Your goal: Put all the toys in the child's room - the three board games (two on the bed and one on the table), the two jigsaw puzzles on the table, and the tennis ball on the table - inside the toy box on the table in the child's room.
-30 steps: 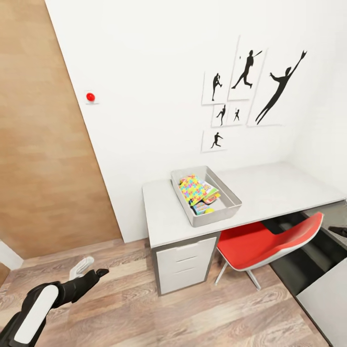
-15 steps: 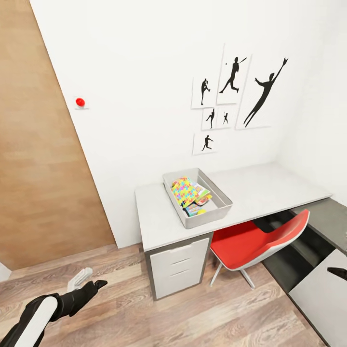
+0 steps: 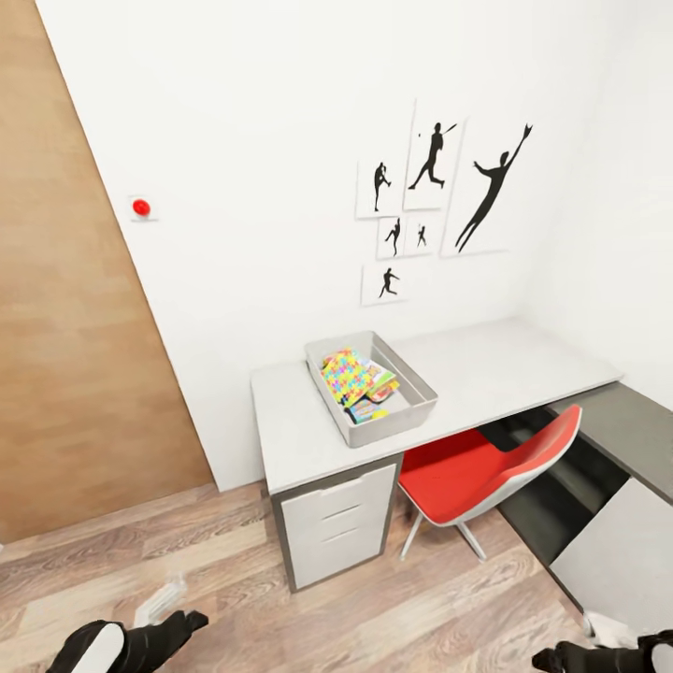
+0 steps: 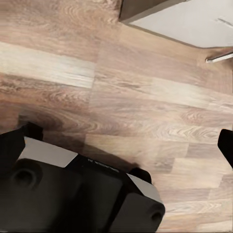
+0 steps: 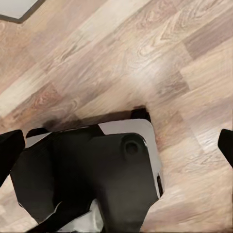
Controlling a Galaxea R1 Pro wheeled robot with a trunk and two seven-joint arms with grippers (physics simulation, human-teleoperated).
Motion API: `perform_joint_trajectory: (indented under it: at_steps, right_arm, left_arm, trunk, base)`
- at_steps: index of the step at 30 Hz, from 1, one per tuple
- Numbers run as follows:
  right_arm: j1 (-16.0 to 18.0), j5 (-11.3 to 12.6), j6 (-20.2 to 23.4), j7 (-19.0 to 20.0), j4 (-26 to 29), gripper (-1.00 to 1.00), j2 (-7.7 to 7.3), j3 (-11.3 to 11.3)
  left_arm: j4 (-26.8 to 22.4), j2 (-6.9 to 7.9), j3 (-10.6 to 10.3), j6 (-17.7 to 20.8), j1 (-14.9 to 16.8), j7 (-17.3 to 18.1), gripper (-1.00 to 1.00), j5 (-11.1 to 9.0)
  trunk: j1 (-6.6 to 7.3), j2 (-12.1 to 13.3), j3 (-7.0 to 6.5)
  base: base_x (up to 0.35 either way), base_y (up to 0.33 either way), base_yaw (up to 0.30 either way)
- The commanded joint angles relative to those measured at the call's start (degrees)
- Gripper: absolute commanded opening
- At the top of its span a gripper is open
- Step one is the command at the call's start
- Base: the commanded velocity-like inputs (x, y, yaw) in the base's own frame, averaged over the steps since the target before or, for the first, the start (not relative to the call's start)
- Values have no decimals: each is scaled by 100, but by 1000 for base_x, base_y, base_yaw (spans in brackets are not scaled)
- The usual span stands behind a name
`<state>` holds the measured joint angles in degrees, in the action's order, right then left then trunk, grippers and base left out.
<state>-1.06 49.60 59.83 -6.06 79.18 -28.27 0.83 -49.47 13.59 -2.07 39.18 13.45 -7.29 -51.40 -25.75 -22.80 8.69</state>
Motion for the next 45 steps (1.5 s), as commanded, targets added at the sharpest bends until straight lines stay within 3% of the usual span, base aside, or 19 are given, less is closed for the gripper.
perform_joint_trajectory:
  at_steps: [1,2,3,4,5,7,10,11,15,16,18,19,24,30,36,45]
  right_arm:
    - [28,-2,-41,-70,-145,100,92,-336]
    - [72,-32,-188,-77,-330,100,202,-635]
    - [217,-102,-493,-87,-819,100,462,-1158]
    - [217,-102,-493,-87,-819,100,462,-1158]
    - [324,-150,-624,-93,-1127,100,608,-1386]
    - [589,-316,-837,-97,-1856,100,947,-1817]
    - [1030,-759,-1171,-95,-3160,100,1570,-2454]
    - [1030,-759,-1171,-95,-3160,100,1570,-2454]
    - [1440,-1325,-2038,-89,-4815,100,2388,-2994]
    - [1545,-1483,-2546,-99,-5407,100,2684,-3129]
    - [1612,-1577,-2994,-104,-5801,100,2880,-3213]
    - [1612,-1577,-2994,-104,-5801,100,2880,-3213]
    - [1661,-1711,-3782,-107,-6273,100,3102,-3343]
    - [1640,-1813,-4654,-101,-6476,100,3162,-3422]
    - [1567,-1816,-4962,-102,-6586,100,3163,-3433]
    - [924,-1822,-5164,-105,-7067,100,3012,-3432]
  left_arm:
    - [182,5,-104,-112,-5,-52,100,-50]
    - [392,5,-193,-249,-15,-51,100,-41]
    - [872,-2,-391,-577,-29,-50,100,-27]
    - [872,-2,-391,-577,-29,-50,100,-27]
    - [1128,-15,-500,-758,-34,-49,100,-22]
    - [1638,-68,-721,-1127,-41,-49,100,-10]
    - [2383,-187,-1031,-1715,-47,-51,100,3]
    - [2383,-187,-1031,-1715,-47,-51,100,3]
    - [3223,-340,-1287,-2541,-62,-51,100,7]
    - [3512,-389,-1384,-2839,-82,-50,100,9]
    - [3702,-422,-1471,-3043,-128,-51,100,8]
    - [3702,-422,-1471,-3043,-128,-51,100,8]
    - [3939,-470,-1578,-3292,-343,-62,100,-26]
    - [4044,-534,-1632,-3360,-850,-94,100,-16]
    - [4076,-574,-1627,-3387,-1230,-109,100,-33]
    - [4092,-648,-1632,-3408,-1543,-92,100,-35]
  trunk:
    - [-4,-12,2]
    - [-4,-12,-7]
    - [-4,-12,-16]
    - [-4,-12,-24]
    - [-4,-12,-33]
    - [-4,-12,-50]
    - [-4,-12,-77]
    - [-4,-12,-85]
    - [-4,-12,-115]
    - [-4,-12,-119]
    - [-4,-12,-124]
    - [-4,-12,-126]
    - [-4,-12,-133]
    - [-4,-12,-135]
    - [-4,-12,-136]
    - [-4,-12,-136]
  base:
    - [0,0,-70]
    - [0,0,-56]
    - [0,0,-36]
    - [0,0,-36]
    - [0,0,-29]
    - [0,0,-21]
    - [0,0,-12]
    - [0,0,-9]
    - [0,0,4]
    - [0,0,39]
    - [0,0,34]
    - [0,0,30]
    - [0,0,16]
    - [0,0,5]
    - [0,0,2]
    - [0,0,0]
